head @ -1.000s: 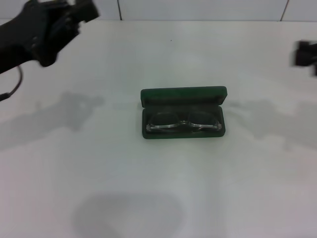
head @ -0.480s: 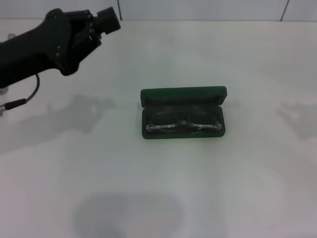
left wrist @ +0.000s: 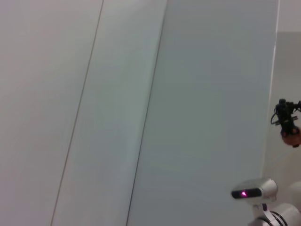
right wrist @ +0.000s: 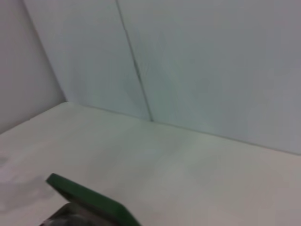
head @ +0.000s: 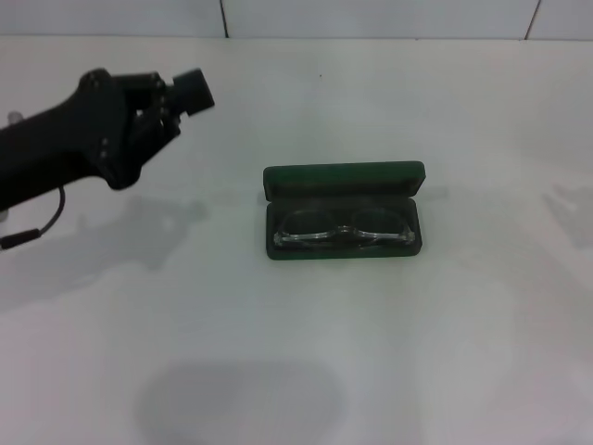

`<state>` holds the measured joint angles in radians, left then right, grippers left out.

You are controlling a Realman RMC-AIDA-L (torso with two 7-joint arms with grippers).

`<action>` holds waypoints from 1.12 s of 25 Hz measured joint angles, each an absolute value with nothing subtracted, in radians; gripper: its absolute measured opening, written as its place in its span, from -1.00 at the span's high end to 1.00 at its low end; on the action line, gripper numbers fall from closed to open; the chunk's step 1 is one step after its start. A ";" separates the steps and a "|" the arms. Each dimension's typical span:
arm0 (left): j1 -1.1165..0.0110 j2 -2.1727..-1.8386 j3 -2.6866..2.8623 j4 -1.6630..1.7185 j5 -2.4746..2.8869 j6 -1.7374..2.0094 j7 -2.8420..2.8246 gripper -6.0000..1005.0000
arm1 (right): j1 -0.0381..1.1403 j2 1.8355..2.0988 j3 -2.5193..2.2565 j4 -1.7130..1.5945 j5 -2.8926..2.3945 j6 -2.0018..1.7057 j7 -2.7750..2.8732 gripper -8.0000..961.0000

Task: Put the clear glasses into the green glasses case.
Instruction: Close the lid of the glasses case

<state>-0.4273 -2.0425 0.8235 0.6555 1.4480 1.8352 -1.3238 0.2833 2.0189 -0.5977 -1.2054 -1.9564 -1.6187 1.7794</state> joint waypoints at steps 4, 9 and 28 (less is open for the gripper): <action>-0.419 -2.051 0.820 0.654 1.474 1.834 -1.307 0.90 | 0.318 2.017 -0.655 -1.152 -1.959 -1.612 1.780 0.63; -0.418 -2.056 0.818 0.636 1.480 1.833 -1.288 0.90 | 0.365 2.017 -0.815 -1.094 -1.999 -1.544 1.803 0.63; -0.556 -2.089 0.853 0.592 1.584 1.609 -1.336 0.90 | 0.281 2.016 -0.912 -1.162 -1.895 -1.479 1.792 0.63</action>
<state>-0.5560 -2.0892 0.8533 0.5920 1.5839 1.6093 -1.3365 0.2811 2.0159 -0.9122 -1.1623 -1.8947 -1.4787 1.7918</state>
